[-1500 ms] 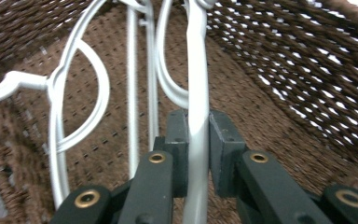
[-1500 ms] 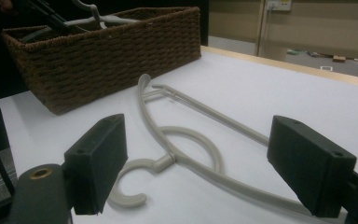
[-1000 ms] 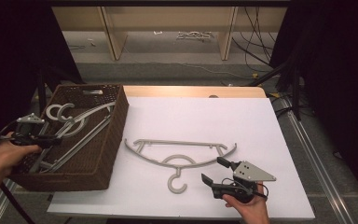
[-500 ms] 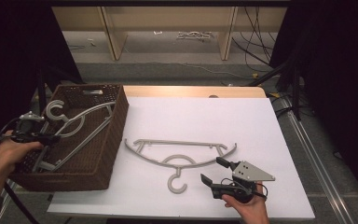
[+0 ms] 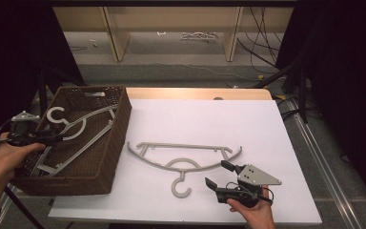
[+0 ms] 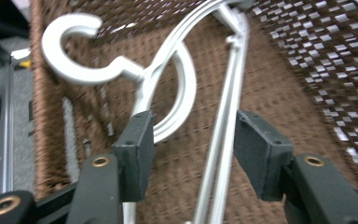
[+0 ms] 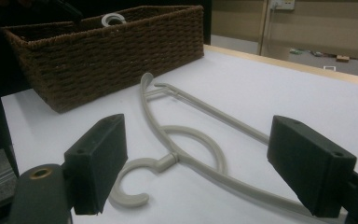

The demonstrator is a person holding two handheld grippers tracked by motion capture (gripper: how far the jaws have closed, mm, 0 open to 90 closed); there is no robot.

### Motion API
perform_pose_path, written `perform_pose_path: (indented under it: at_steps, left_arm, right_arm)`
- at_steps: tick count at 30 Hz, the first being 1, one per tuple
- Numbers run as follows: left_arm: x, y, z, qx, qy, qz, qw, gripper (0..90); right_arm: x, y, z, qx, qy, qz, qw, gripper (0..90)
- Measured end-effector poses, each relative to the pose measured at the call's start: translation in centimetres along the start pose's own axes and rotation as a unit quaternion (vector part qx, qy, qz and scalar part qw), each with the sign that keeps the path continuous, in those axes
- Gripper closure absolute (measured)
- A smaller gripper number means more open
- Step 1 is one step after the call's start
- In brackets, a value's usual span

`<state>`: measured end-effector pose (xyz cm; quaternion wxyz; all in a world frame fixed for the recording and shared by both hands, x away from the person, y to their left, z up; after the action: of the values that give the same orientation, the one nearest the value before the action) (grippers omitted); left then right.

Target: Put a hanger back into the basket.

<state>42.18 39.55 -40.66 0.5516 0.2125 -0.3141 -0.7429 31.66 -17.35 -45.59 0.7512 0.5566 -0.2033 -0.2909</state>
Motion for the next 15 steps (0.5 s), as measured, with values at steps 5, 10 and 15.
perform_pose_path:
  at_steps: [5, 10, 15]
  left_arm:
    - [2.1, 0.4, 1.0, 0.017, -0.016, -0.002, 0.9997, 38.6]
    - [5.1, 1.2, 1.6, 0.060, -0.044, 0.005, 0.9972, 34.3]
    - [9.5, 2.3, 2.7, 0.103, -0.078, -0.020, 0.9913, 31.0]
  right_arm:
    - [0.0, 0.0, 0.0, 0.001, 0.000, -0.001, 1.0000, 20.9]
    - [-0.1, 0.0, 0.0, 0.000, 0.001, 0.000, 1.0000, 20.9]
    - [0.0, 0.1, -0.1, 0.010, 0.002, 0.006, 0.9999, 20.9]
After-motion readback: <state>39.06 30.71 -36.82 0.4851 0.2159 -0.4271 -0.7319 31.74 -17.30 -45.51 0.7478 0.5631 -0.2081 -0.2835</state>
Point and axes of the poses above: each handheld gripper's, and its own axes: z roughly backward along the jaws, y roughly out of its top, x roughly to its right, the point moved 4 cm from there along -z, roughly forward along the jaws, and after that the axes turned 4 degrees about z, right-handed, at the moved point
